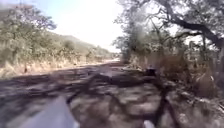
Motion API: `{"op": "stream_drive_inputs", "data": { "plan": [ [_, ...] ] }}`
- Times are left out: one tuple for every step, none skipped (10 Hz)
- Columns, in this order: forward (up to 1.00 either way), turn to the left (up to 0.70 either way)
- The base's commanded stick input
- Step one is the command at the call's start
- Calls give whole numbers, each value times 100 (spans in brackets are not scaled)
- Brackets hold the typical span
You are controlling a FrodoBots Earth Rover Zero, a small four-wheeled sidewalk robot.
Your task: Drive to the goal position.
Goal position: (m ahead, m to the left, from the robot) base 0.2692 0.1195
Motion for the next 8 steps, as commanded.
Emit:
{"op": "stream_drive_inputs", "data": {
  "plan": [
    [50,0],
    [50,0],
    [50,0],
    [50,0],
    [50,0],
    [50,0],
    [50,0],
    [50,0]
  ]
}}
